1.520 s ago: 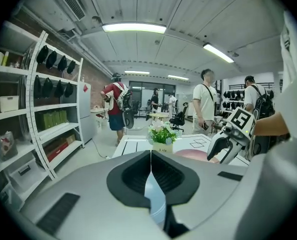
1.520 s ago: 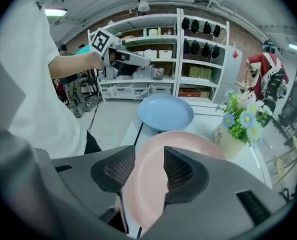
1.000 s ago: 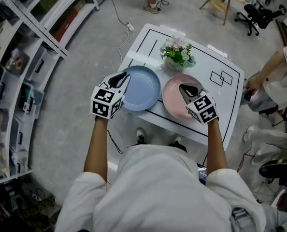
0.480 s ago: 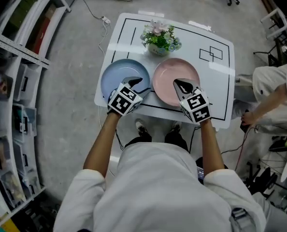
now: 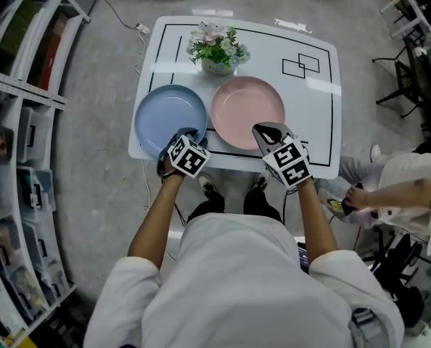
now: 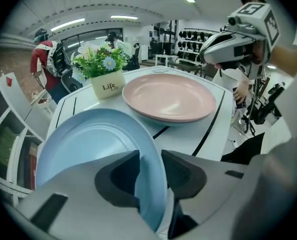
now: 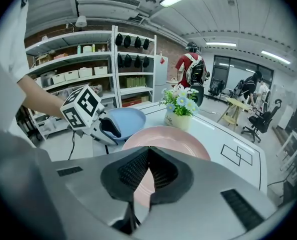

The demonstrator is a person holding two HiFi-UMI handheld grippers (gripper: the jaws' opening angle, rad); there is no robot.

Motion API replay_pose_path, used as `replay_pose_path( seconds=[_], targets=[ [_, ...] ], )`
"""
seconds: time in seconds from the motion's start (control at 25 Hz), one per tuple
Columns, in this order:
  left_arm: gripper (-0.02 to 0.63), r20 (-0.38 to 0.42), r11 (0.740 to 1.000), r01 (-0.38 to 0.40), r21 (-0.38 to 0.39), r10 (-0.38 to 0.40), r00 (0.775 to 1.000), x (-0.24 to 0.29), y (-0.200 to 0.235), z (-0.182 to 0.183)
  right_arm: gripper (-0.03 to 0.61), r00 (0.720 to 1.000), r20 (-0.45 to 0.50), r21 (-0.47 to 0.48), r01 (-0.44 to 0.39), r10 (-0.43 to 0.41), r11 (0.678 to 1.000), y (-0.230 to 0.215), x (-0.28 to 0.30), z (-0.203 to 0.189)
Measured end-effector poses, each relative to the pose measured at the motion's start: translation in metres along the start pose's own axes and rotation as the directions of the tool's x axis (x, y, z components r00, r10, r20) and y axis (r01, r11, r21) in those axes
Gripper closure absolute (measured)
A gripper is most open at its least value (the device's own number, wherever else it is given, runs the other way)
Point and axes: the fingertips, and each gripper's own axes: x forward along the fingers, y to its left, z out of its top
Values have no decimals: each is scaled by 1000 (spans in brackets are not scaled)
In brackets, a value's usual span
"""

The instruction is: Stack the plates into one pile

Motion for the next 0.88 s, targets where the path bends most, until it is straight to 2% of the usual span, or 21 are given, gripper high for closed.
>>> replay_pose_path(
  seconds=[0.08, 0.28, 0.44, 0.72, 0.88],
  targets=[
    [516, -2, 1000, -9, -11, 9, 1000, 1, -3, -3, 565, 1000, -5, 7, -17, 17, 1000, -2, -2, -6],
    [548, -22, 998, -64, 15, 64, 998, -8, -1, -7, 565, 999, 18, -10, -26, 26, 1000, -18, -10, -5],
    [566, 16, 994, -111, 23, 111, 994, -32, 9, 0, 565, 998, 37, -34, -39, 41, 999, -33, -19, 2],
    [574, 137, 977, -179, -119, 194, 971, -82, 50, 33, 565, 993, 109, -79, -40, 49, 996, -62, -32, 31],
    [572, 203, 957, -216, -192, 254, 946, -112, 65, 57, 565, 989, 139, -124, -38, 55, 992, -71, -39, 44]
  ],
)
